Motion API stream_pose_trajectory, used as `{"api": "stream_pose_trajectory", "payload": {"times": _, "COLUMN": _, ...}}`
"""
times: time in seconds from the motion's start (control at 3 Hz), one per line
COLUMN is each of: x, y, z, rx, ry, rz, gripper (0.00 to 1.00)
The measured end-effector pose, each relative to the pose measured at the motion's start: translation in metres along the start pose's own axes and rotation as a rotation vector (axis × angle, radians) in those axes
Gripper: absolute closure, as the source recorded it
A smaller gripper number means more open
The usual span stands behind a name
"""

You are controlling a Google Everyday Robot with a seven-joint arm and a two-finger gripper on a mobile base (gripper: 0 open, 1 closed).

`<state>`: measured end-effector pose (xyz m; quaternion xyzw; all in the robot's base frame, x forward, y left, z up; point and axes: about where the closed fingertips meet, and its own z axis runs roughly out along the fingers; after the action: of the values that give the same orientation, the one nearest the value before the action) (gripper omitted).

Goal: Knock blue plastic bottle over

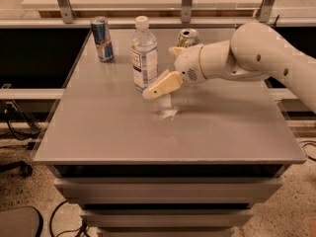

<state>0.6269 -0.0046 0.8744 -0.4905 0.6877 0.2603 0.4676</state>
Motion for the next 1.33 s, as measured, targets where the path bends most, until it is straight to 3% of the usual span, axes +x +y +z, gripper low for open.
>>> {"api": "stream_pose_trajectory", "payload": {"times": 0.33, "x": -0.007, "y": -0.003, "z": 0.011, "rx": -0.025, "ry": -0.047, "rz": -0.007, "gripper": 0.00}}
{"api": "stream_pose_trajectory", "payload": {"times": 0.67, "x": -0.014, "y": -0.004, "z": 0.020, "rx": -0.053, "ry": -0.090, "rz": -0.015, "gripper": 0.16}}
{"api": "stream_pose_trajectory", "payload": {"times": 1.33, "x": -0.026, "y": 0.001, "z": 0.031, "rx": -0.098, "ry": -0.139, "rz": -0.025, "gripper": 0.64}}
